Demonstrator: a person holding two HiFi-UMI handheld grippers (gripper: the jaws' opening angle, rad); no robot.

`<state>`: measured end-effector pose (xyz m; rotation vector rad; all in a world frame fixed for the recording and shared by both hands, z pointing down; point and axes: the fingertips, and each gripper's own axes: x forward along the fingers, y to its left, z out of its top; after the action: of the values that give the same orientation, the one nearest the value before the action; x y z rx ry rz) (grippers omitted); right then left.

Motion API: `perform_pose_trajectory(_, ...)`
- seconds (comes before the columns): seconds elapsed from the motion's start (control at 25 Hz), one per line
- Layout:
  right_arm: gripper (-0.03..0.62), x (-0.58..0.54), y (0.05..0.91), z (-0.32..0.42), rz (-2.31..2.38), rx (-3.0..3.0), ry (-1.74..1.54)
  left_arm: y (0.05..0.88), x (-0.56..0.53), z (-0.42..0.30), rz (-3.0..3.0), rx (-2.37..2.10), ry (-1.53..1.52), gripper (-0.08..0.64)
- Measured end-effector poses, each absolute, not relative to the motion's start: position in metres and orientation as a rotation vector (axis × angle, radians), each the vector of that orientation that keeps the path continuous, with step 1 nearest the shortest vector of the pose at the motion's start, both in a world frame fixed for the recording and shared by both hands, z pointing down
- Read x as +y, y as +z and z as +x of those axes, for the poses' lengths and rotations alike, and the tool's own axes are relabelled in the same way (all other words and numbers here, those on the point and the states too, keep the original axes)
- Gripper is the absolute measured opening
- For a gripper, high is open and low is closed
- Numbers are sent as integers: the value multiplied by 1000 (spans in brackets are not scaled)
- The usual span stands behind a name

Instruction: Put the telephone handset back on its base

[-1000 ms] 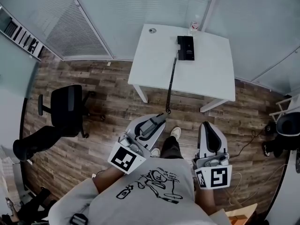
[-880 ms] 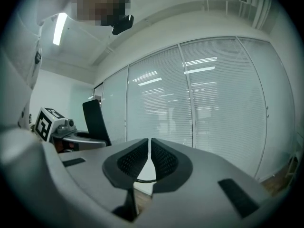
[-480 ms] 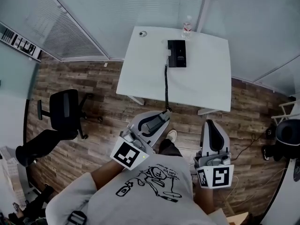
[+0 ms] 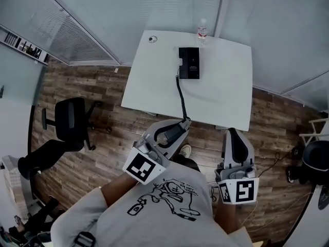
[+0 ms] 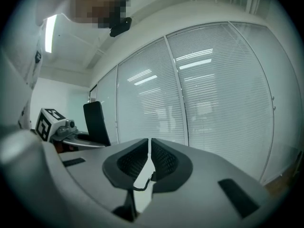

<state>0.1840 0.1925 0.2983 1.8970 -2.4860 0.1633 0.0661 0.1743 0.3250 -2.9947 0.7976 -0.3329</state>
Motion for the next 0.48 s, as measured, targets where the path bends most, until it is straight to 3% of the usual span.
perform_pose_trajectory(0.48,17,158,299,181,1833,-2541,177,330,151,66,-3011,836,-351,74)
